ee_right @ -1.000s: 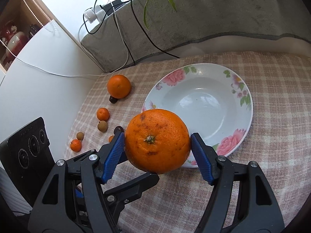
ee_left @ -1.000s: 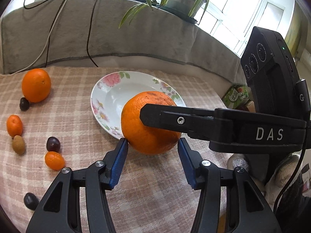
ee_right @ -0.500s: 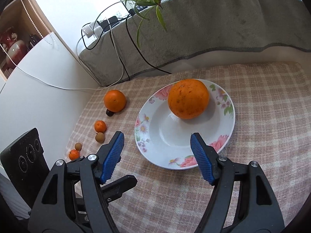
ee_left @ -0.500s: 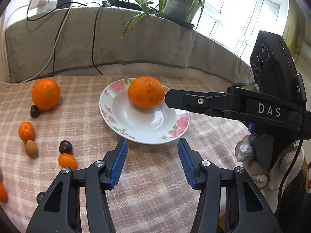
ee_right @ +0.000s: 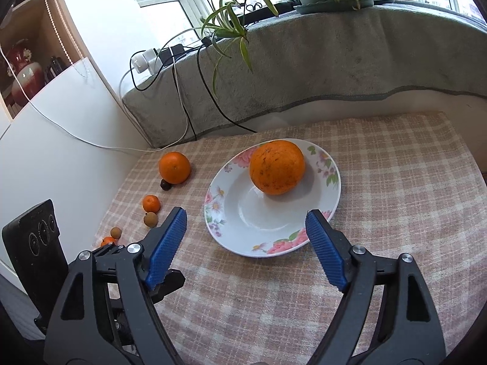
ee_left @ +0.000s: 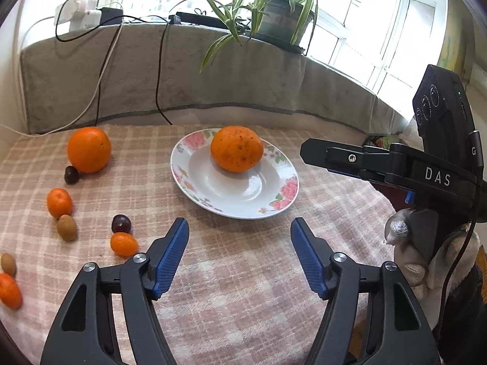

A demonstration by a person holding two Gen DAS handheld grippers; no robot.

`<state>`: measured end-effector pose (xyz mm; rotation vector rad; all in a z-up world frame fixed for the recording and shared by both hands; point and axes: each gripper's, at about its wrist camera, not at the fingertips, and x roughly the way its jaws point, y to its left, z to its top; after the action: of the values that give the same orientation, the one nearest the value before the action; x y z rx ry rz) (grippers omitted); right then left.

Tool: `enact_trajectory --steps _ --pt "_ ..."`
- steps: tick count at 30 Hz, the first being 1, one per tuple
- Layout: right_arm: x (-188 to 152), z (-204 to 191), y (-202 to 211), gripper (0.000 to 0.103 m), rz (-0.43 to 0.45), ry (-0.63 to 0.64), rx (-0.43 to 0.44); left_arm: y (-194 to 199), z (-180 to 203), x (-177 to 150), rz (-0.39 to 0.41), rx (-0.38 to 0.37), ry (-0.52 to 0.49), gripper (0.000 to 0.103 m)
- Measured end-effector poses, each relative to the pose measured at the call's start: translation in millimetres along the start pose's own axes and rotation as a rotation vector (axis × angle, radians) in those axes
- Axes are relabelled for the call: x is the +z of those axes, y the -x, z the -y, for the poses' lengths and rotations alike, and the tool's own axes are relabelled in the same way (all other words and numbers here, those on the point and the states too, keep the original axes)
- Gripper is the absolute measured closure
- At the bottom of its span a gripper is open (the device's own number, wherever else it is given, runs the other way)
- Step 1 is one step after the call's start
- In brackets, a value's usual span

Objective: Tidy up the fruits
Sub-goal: 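Lower the orange onto the plate and open the right gripper, then move the right gripper to the other large orange by the wall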

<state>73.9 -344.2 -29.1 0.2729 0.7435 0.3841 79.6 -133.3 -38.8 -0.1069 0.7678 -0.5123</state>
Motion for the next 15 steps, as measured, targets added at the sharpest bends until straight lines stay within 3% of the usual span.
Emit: enact_trajectory --steps 15 --pt "-10 -28 -6 0.020 -0.014 0.055 0.027 41 -39 -19 0.032 0.126 0.037 0.033"
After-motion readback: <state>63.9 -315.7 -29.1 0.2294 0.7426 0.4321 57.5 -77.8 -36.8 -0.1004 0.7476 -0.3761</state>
